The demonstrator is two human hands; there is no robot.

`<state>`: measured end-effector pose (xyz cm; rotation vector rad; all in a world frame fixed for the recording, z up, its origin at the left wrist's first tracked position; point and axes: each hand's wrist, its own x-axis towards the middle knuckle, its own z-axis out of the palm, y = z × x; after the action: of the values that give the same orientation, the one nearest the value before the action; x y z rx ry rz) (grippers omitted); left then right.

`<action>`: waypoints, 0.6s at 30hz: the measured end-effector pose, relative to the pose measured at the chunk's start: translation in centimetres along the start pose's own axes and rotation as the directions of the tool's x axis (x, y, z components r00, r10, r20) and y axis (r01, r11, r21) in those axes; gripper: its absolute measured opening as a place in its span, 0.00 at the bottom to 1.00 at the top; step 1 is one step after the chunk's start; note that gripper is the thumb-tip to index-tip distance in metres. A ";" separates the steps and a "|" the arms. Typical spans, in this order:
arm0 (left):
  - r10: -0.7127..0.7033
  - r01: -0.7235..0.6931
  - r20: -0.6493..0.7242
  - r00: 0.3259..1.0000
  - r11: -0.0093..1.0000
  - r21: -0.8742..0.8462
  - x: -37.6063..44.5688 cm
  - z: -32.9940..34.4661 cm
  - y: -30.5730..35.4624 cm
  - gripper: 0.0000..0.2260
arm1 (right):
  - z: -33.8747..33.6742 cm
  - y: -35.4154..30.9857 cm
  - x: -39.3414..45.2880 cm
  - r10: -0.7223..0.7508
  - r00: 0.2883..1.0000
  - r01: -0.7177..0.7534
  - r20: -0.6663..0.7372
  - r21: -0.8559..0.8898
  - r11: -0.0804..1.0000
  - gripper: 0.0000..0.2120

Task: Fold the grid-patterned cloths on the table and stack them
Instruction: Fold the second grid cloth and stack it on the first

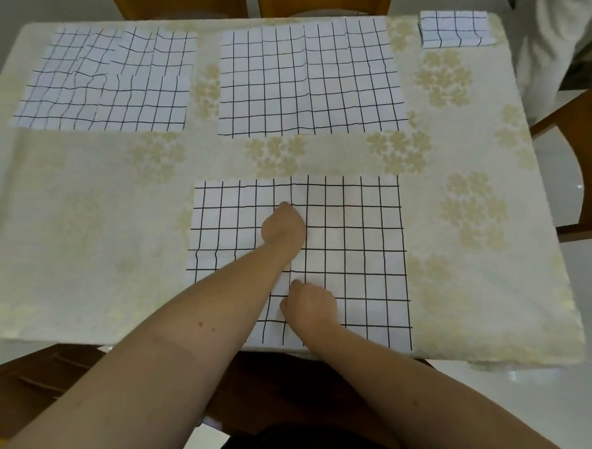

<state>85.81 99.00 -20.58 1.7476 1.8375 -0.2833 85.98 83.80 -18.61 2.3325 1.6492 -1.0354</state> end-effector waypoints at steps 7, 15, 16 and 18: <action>0.205 -0.212 -0.109 0.973 0.975 -0.058 -0.7 -1.7 -1.1 0.15 | -1.6 0.1 -0.6 -0.116 0.993 0.117 0.020 -0.054 0.992 0.05; 0.219 -0.297 -0.218 0.951 0.844 -0.446 -2.8 -9.0 -1.4 0.06 | -6.0 3.7 -1.8 -0.411 0.837 0.388 -0.361 -0.136 0.911 0.06; 0.205 -0.291 -0.219 0.954 0.809 -0.510 -3.3 -10.0 -1.1 0.06 | -6.9 4.2 -2.0 -0.426 0.801 0.395 -0.420 -0.165 0.904 0.05; 0.188 -0.277 -0.206 0.960 0.713 -0.644 -4.5 -12.0 -0.5 0.05 | -8.9 4.9 -2.4 -0.445 0.748 0.380 -0.493 -0.231 0.896 0.04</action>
<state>82.09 101.44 -8.54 1.4554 1.4921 0.5525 93.94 83.88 -11.81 2.3630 2.4395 -0.2909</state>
